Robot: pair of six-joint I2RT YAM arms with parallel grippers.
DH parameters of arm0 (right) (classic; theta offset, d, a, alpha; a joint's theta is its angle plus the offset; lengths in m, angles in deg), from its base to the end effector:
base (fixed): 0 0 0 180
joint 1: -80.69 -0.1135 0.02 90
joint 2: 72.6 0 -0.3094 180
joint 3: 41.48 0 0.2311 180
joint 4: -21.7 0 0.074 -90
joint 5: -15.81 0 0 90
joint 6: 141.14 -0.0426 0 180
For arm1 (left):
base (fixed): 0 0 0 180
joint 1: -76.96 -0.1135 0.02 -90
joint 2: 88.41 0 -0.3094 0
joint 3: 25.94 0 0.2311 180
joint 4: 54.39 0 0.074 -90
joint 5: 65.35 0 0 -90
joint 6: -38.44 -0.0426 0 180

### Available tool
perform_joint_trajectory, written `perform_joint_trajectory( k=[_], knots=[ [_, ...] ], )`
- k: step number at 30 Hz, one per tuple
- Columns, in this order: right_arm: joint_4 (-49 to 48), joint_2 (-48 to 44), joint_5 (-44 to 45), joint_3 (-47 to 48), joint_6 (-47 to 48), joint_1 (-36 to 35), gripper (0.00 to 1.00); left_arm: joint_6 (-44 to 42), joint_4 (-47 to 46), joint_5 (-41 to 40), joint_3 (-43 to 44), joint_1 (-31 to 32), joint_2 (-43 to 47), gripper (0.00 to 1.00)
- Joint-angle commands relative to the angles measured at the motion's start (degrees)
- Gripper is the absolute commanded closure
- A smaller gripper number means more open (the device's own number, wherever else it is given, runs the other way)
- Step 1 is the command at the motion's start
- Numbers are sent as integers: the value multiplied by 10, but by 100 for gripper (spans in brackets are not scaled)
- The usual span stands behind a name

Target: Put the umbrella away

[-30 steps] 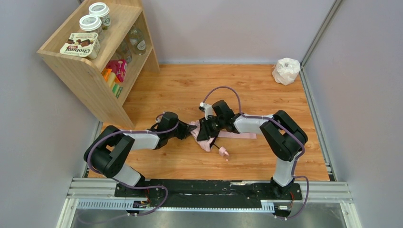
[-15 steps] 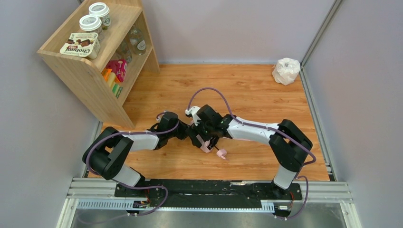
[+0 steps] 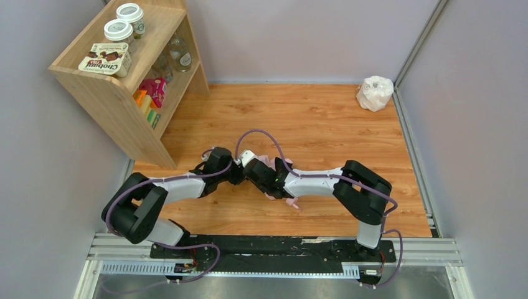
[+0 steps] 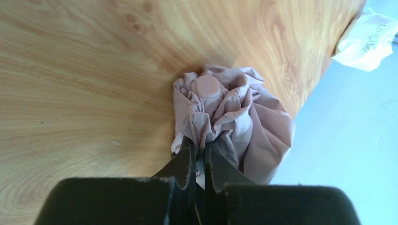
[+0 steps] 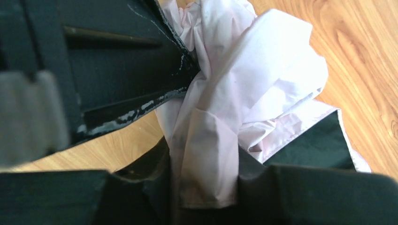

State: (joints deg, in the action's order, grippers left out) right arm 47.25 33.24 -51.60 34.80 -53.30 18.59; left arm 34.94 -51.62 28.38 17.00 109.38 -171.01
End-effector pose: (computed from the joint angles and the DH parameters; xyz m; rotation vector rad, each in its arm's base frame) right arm 0.1877 0.3196 0.2042 -1.0797 2.1770 -0.0049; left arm 0.2045 -0.1332 0.1942 -1.1424 2.3198 -1.0243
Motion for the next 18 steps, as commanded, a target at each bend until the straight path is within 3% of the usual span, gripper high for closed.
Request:
perform_joint_trajectory(
  k=[1,3,4,5,6,8,14,18],
  knots=[
    [-3,25,-76,-42,-31,24,87,-38,95,-21,-21,10,17,99],
    [-9,22,-120,-52,-29,32,100,-62,90,-30,-23,10,44,86],
    [-19,12,-144,-60,-28,37,100,-76,96,-35,-26,10,66,70],
    [-28,7,-186,-69,-29,46,100,-83,95,-36,-34,10,84,61],
    [-34,2,-216,-74,-36,58,100,-92,95,-56,-41,10,118,39],
    [-54,-8,-324,-89,-47,84,100,-104,84,-70,-61,9,173,24],
    [-130,-10,-557,-110,-115,165,100,-106,62,-78,-109,2,309,23],
    [-180,9,-656,-111,-167,202,100,-79,19,-77,-122,2,323,23]
  ],
)
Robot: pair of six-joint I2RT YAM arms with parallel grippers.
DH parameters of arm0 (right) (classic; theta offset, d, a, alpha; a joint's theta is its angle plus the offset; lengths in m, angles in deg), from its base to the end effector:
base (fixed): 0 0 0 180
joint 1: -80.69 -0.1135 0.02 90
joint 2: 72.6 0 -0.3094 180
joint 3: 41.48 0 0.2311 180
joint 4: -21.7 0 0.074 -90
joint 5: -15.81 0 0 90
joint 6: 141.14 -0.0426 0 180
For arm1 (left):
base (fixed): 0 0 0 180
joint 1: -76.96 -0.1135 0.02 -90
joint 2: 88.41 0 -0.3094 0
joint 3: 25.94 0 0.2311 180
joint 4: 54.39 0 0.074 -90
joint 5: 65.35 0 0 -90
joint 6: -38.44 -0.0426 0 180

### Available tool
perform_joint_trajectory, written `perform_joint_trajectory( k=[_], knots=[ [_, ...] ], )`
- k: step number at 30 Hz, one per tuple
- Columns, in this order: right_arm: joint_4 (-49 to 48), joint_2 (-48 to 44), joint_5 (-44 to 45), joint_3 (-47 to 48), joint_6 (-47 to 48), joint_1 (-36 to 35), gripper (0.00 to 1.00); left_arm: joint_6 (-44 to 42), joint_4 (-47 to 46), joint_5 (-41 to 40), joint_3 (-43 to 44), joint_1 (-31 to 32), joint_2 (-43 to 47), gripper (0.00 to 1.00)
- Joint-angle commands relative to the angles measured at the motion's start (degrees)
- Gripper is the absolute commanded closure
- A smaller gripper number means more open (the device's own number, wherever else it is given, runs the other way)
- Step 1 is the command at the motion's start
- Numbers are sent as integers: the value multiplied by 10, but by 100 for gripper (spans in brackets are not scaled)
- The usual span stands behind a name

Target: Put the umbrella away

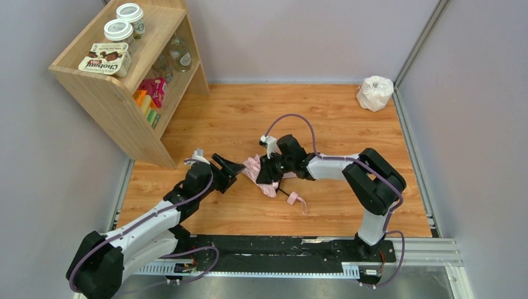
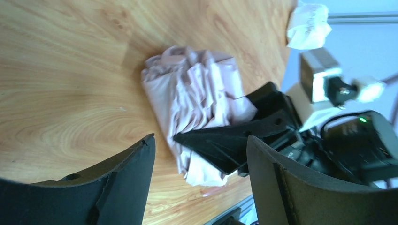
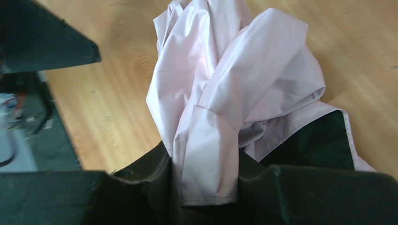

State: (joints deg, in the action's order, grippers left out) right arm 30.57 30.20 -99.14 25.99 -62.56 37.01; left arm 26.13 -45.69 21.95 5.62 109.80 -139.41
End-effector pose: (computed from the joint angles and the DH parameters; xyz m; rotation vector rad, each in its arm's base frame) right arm 0.2464 0.2601 0.2031 -0.9026 2.2951 0.9614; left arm 0.1237 -0.0775 0.2221 -0.8939 2.0822 -1.0853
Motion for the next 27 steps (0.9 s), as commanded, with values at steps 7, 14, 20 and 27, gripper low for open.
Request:
perform_joint_trajectory(
  k=[7,14,20,27],
  knots=[
    [-69,78,-244,-20,-123,57,100,40,-59,18,51,-2,-119,23],
    [-45,80,-232,-7,-102,58,100,97,-14,45,97,1,-191,22],
    [-28,76,-223,-3,-89,57,100,102,50,53,147,3,-253,22],
    [-7,72,-215,6,-70,52,100,131,139,37,186,10,-294,21]
  ],
)
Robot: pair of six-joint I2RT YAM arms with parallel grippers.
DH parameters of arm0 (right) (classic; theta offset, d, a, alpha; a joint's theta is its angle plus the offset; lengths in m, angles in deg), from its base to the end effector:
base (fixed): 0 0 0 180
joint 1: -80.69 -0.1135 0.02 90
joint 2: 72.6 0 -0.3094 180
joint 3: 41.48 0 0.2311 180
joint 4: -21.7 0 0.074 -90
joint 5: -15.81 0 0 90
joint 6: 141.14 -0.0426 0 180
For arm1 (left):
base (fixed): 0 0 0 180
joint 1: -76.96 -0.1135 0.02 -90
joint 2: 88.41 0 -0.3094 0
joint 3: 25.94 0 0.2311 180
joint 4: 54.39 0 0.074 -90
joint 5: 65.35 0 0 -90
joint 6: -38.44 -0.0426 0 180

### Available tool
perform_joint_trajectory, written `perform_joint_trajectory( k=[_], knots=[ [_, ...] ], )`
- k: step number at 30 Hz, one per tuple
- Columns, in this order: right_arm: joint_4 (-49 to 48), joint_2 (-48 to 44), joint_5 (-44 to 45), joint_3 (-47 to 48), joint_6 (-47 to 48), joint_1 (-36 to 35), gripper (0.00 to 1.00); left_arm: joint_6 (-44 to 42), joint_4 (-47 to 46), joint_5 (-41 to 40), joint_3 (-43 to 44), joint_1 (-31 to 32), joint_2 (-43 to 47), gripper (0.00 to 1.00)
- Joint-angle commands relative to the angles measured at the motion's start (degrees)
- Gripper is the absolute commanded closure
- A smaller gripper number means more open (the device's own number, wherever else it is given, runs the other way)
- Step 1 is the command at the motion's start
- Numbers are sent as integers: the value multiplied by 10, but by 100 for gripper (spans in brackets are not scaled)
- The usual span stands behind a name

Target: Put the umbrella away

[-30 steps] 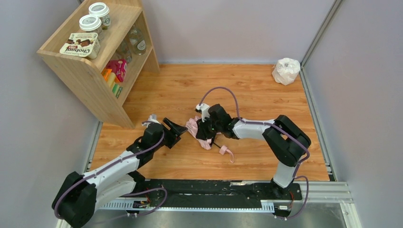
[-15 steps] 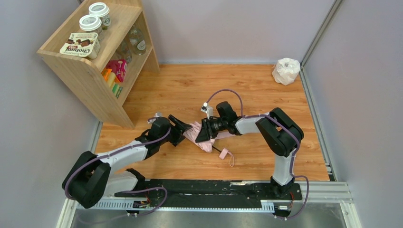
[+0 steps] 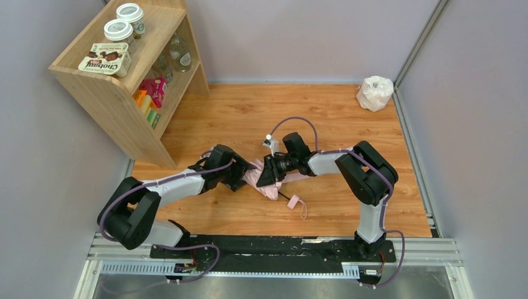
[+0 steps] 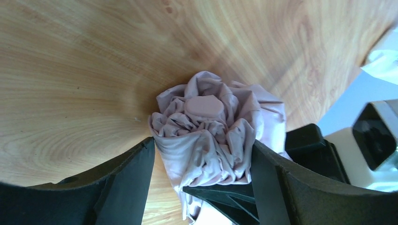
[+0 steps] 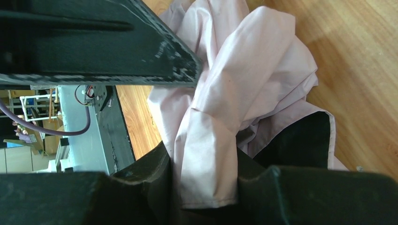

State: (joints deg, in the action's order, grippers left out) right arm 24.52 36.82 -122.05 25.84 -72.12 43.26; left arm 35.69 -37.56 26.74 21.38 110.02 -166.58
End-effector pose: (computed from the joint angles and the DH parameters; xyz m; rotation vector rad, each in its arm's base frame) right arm 0.2722 0.2481 0.1779 -0.8012 2.3724 1.4526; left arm 0.1948 -0.1287 0.2116 -1.1934 2.3738 -0.9161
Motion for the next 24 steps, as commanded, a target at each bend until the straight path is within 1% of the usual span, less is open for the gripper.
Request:
perform_joint_trajectory(
  k=[1,3,6,9,10,11,12,13,14,15,16,17,20,21,22,23,24],
  knots=[
    [59,5,15,9,30,-12,100,35,61,-6,33,8,-40,21],
    [68,3,18,14,37,-13,100,38,98,11,49,11,-71,21],
    [93,0,27,27,58,-20,100,54,105,31,50,15,-118,21],
    [113,-3,30,35,75,-26,100,52,117,15,53,16,-173,21],
    [112,-5,26,36,77,-27,100,45,121,2,55,15,-181,28],
    [116,-4,26,40,80,-29,100,37,114,0,52,16,-197,31],
    [120,-3,22,44,85,-30,100,40,93,3,39,17,-203,47],
    [120,-3,11,48,87,-30,100,43,68,3,28,21,-210,54],
    [120,-2,3,51,89,-31,100,43,34,-2,9,22,-217,65],
    [138,-1,0,55,93,-33,100,40,18,-6,-3,22,-218,68],
    [145,-1,0,61,97,-34,100,31,3,-10,-7,21,-223,77],
    [154,-2,1,65,103,-37,100,30,-13,-11,-14,23,-224,81],
    [177,-11,22,77,107,-42,100,31,-14,-14,-19,29,-225,93],
    [188,-18,40,83,106,-43,100,30,-33,-13,-21,29,-225,95],
    [209,-25,63,92,106,-45,95,29,-34,-14,-22,29,-224,100],
    [232,-38,84,102,110,-46,86,30,-39,-12,-26,29,-222,100],
    [250,-51,111,110,114,-49,68,32,-41,-11,-27,29,-219,100]
  ],
)
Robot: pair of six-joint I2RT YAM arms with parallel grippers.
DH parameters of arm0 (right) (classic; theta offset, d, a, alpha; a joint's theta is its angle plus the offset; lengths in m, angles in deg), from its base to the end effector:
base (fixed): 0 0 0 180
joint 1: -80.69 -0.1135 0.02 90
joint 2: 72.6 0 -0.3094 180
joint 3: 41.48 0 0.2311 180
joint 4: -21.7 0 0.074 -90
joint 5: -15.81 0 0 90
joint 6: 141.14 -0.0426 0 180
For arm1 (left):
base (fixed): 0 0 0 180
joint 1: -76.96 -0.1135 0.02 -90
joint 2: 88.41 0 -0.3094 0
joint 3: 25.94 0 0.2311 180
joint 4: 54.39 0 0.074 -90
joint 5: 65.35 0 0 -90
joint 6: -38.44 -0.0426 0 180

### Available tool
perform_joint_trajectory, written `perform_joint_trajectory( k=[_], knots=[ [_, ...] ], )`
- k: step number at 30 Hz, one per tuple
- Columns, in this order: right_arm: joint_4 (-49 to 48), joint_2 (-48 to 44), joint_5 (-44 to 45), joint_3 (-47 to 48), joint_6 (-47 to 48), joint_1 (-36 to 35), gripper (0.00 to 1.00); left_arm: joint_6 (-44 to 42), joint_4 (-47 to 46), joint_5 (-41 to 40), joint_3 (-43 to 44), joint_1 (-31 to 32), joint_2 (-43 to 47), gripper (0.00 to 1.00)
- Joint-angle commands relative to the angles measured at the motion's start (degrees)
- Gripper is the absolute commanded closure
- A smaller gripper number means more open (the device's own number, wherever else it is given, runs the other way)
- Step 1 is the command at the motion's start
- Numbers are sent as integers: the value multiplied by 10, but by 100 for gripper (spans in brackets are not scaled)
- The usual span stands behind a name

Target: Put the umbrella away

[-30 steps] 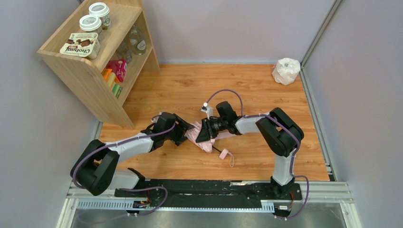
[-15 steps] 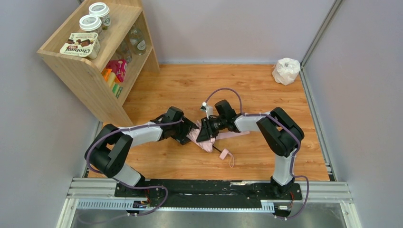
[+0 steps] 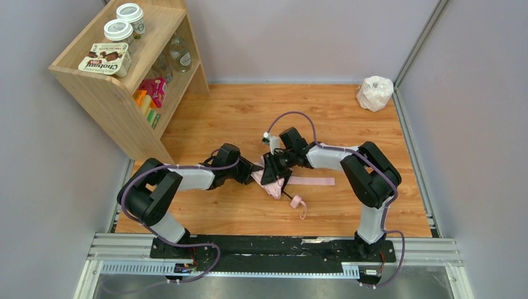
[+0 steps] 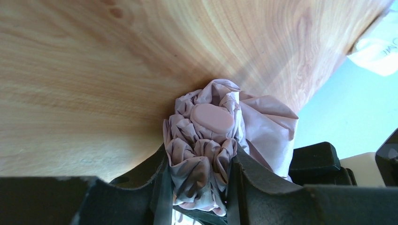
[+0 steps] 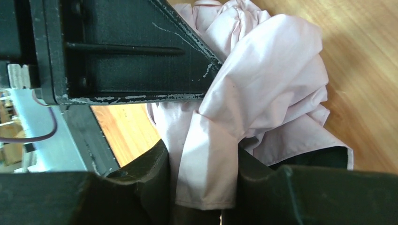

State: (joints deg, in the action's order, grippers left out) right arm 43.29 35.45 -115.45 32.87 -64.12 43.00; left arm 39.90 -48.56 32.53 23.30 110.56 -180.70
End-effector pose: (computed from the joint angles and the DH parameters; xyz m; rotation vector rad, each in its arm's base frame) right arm 0.2744 0.2475 0.1923 -0.8643 2.5007 1.2455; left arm 0.2280 -0.1585 0.1774 -1.2699 2.4447 -1.0040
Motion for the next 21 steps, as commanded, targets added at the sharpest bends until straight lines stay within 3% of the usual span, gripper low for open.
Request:
perform_joint_trajectory(
  k=[1,4,5,7,9,17,19,21],
  knots=[
    [80,-54,66,48,43,-50,58,-10,68,-69,-50,23,-76,100],
    [130,-99,170,67,79,-81,26,-8,62,-67,-60,23,-62,100],
    [145,-110,211,70,94,-96,20,-8,64,-65,-61,23,-58,100],
    [146,-133,287,60,124,-131,11,-5,75,-61,-60,23,-50,100],
    [116,-137,349,29,145,-163,9,5,86,-58,-61,23,-40,100],
    [-26,-90,651,-67,186,-288,10,25,180,-29,-28,23,-32,100],
    [-29,-63,745,-59,178,-302,18,27,192,-17,-21,23,-37,100],
    [-10,-45,804,-43,166,-307,37,28,198,-13,-19,23,-37,100]
  ],
)
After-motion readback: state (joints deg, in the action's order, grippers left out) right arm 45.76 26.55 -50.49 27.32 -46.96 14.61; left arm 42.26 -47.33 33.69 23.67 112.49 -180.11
